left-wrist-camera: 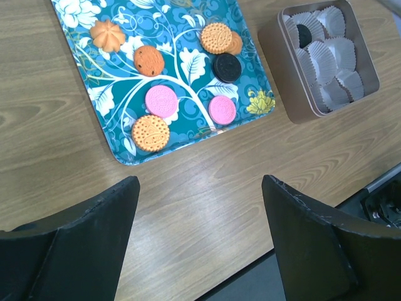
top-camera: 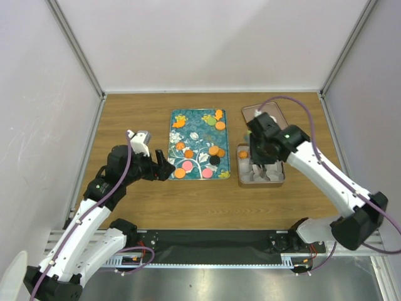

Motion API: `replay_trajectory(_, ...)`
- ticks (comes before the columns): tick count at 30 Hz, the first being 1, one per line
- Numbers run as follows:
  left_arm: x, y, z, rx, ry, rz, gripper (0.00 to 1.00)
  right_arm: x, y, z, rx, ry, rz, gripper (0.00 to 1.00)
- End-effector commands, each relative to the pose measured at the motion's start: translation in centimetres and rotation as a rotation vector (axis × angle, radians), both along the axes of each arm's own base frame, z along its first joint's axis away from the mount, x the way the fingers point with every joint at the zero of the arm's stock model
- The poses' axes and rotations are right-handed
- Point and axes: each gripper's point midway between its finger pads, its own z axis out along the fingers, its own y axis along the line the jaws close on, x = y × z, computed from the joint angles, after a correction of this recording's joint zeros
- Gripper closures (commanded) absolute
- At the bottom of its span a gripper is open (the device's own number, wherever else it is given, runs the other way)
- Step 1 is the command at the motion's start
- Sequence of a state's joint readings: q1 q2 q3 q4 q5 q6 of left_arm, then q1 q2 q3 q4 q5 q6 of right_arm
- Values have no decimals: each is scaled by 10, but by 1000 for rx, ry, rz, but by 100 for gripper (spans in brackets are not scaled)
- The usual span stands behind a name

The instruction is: Pack the cookies

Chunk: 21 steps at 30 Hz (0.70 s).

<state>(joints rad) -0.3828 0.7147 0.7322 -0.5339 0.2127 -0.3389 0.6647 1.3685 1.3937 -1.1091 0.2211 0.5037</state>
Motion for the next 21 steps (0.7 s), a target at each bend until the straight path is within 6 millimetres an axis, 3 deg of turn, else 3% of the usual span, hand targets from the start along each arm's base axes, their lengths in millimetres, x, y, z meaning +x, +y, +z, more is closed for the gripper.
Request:
replay_trajectory(1,3,-5,3,-3,-19,-18,15,-11,-33,-3,-3,4,-118,61)
replay_trajectory(10,-1,-12,-2,4,-1,-47,15,-19,-77,-28,-32,50,-239,60)
replay_trajectory(21,-3,-16,-2,6,2,-65,15,-11,-92,-45,-35,70,-270,59)
